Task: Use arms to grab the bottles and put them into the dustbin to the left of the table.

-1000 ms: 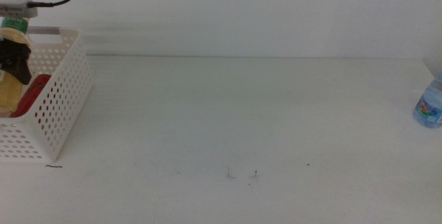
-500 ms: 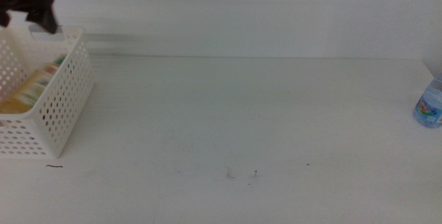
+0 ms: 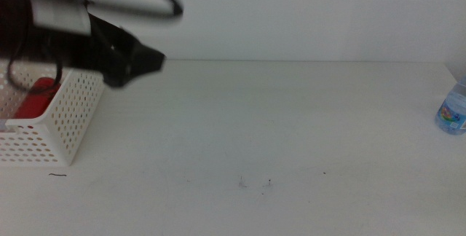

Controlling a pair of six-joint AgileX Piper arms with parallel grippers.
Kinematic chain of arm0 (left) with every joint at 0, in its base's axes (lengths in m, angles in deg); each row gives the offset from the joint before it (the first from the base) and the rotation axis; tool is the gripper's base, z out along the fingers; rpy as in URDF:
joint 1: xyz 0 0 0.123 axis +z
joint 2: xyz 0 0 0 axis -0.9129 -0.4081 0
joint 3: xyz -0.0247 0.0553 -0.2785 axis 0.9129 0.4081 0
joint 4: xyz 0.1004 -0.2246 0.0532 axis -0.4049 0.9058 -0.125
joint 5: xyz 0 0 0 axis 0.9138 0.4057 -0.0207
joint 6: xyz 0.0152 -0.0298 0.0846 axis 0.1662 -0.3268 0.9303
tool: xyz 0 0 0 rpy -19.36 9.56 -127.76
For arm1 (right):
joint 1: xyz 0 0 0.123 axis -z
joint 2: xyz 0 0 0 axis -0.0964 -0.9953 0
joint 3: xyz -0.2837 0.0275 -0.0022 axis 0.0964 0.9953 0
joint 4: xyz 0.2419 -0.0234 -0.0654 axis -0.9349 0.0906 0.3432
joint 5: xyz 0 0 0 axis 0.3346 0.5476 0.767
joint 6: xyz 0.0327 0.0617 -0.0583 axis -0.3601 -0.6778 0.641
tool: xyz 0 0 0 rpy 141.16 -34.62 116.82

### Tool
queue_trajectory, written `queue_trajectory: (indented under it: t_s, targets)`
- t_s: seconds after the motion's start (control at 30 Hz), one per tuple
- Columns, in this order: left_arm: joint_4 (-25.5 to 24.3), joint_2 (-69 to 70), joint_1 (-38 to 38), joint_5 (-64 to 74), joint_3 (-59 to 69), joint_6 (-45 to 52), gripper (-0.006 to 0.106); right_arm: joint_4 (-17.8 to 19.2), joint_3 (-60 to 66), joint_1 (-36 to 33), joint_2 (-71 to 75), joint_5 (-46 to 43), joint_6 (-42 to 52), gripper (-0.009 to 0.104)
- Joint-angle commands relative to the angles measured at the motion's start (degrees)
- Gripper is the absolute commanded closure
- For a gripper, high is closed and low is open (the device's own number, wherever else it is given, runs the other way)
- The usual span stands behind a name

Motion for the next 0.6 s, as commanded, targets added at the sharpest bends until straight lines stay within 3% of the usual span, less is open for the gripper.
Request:
queue_trajectory:
  t_s: [0.0,0.1,0.17,0.57]
  targets:
    - [12.86,3.66,-0.41,-1.51,5.17,14.01,0.007,0.51,0.22,0.43,0.26,-0.52,0.14,0.010]
    - [22.78,7.34,-0.41,0.07,10.18,25.35,0.007,0.51,0.22,0.43,0.26,-0.52,0.14,0.010]
    - [25.29,8.96,-0.41,1.04,12.09,28.37,0.007,0.51,0.22,0.43,0.26,-0.52,0.14,0.010]
    - [29.67,12.43,-0.41,-1.56,12.30,25.32,0.007,0.51,0.22,0.43,0.26,-0.52,0.14,0.010]
